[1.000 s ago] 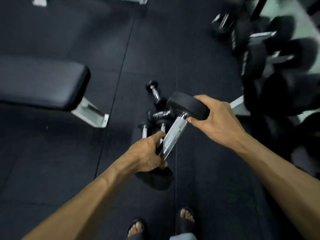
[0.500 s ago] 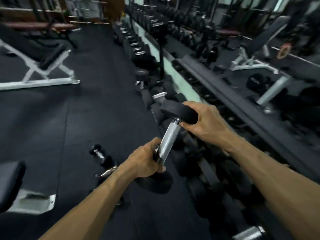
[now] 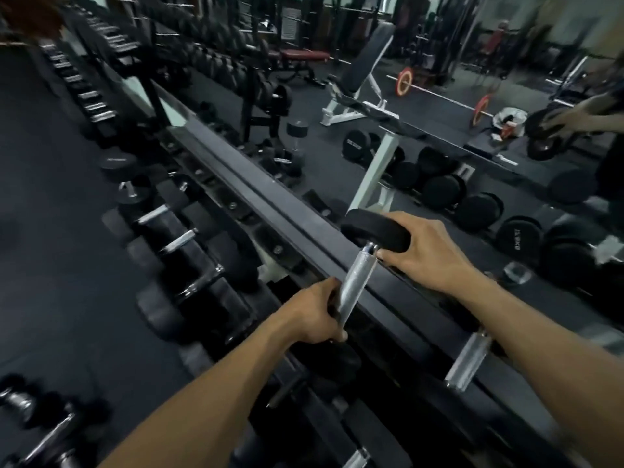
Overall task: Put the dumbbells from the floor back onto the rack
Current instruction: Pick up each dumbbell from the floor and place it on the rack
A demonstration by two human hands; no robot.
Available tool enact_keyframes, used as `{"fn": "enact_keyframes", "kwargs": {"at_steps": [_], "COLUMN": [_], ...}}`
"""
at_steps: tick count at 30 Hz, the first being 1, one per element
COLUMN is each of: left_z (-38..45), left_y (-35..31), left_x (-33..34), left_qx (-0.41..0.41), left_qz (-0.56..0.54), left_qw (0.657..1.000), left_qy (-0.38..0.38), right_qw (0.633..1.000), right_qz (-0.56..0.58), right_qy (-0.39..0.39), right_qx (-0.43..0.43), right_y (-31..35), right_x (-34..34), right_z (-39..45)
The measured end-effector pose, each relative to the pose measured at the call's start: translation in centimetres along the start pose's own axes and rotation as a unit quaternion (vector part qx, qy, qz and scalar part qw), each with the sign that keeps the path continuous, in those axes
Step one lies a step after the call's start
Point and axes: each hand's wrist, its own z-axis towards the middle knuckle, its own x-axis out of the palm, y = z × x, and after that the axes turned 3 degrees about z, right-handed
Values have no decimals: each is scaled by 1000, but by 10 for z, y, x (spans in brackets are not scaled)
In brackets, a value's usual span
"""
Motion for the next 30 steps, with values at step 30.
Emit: {"fn": "enact_keyframes", "kwargs": {"at_steps": [30], "left_z": [109], "left_y": [0], "left_x": [4], "left_qx": [-9], "left_qz": [135], "left_qw": [991], "left_qy": [11], "right_qw": [978], "right_qz": [-98], "right_qy": [112], "right_qx": [145], "right_y": [-106], "right_x": [27], "right_z": [79]}}
